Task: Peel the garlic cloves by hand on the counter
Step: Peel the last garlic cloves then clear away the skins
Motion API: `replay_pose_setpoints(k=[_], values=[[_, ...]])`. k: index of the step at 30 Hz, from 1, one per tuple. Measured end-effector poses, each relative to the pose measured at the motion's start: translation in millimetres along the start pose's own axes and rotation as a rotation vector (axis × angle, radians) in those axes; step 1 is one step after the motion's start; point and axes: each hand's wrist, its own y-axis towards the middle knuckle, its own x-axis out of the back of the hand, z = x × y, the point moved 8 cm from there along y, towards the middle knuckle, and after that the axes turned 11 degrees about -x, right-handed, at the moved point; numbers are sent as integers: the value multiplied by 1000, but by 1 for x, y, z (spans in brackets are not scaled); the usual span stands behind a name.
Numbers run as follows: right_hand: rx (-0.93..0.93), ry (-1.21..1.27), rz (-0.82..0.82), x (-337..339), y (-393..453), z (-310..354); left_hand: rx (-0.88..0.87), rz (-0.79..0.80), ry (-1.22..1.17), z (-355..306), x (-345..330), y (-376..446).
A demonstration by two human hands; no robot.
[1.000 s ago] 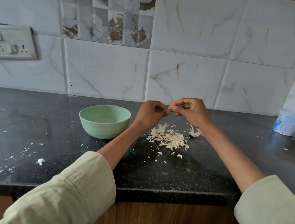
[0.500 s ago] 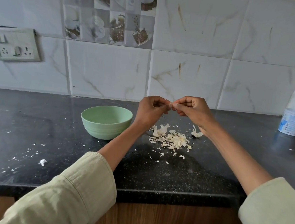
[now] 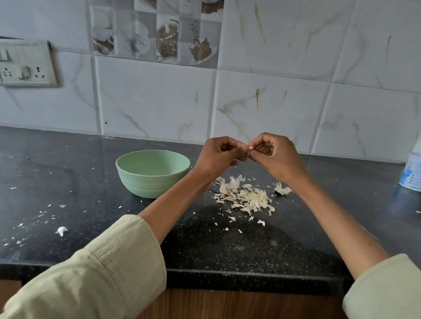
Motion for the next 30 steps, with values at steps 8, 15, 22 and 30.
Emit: replay_pose_setpoints(k=[8, 15, 22, 30], values=[[49, -81, -50, 1, -4, 5, -9, 6, 107, 3, -1, 1], [91, -122, -38, -1, -7, 10, 11, 52, 165, 7, -3, 1], [91, -116, -55, 4, -8, 12, 57, 24, 184, 10, -1, 1], [107, -122, -64, 5, -10, 16, 91, 51, 178, 12, -1, -1]])
